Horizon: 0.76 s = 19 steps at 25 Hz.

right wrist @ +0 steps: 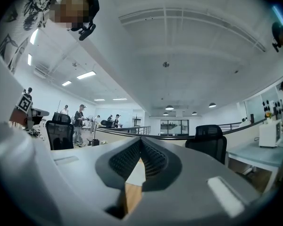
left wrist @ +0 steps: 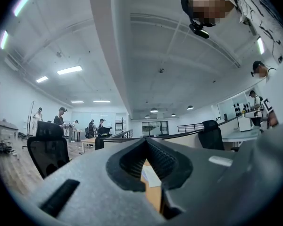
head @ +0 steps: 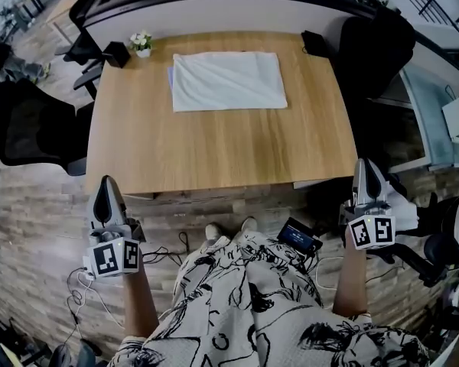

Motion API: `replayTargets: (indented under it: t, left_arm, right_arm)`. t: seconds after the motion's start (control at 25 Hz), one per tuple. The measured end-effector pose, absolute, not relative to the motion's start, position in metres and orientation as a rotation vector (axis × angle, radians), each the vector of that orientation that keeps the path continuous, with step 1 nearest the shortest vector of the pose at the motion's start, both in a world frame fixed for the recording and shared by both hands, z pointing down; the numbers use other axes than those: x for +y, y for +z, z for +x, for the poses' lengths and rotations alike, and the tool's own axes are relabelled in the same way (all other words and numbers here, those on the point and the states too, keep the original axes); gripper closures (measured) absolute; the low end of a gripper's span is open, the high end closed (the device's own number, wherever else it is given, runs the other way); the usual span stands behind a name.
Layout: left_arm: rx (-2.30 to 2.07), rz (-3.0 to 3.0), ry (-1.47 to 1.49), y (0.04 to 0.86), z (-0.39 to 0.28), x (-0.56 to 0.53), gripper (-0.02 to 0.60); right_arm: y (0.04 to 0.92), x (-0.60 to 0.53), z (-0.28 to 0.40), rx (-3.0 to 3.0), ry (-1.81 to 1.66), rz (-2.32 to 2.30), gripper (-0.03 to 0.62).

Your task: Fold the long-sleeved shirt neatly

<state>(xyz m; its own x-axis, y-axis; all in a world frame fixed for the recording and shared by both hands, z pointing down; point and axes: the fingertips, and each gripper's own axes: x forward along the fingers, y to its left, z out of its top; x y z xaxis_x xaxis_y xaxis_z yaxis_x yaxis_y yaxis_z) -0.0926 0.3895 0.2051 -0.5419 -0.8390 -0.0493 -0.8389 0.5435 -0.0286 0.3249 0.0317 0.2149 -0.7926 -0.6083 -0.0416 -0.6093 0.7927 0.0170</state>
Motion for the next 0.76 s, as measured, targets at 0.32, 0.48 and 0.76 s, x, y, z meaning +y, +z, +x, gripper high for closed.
replayTargets:
  t: [0.32, 0.48, 0.76]
  left_arm:
    - [2.727, -1.451, 0.005, 0.2066, -0.0902, 0.3911, 0.577]
    - [2.731, -1.447, -0.001, 0.2068, -0.0899, 0.392, 0.577]
    - [2.734, -1.443, -0.004, 0.2066, -0.089, 0.3915, 0.577]
  right_arm:
    - [0.2214, 0.0254, 0.3269, 2.949, 0.016, -1.029, 0.585]
    - [0.2222, 0.0248, 0.3256, 2.952, 0.013, -1.025, 0.585]
    - [0.2213, 0.0249, 0.3222, 2.954, 0.014, -1.007, 0.585]
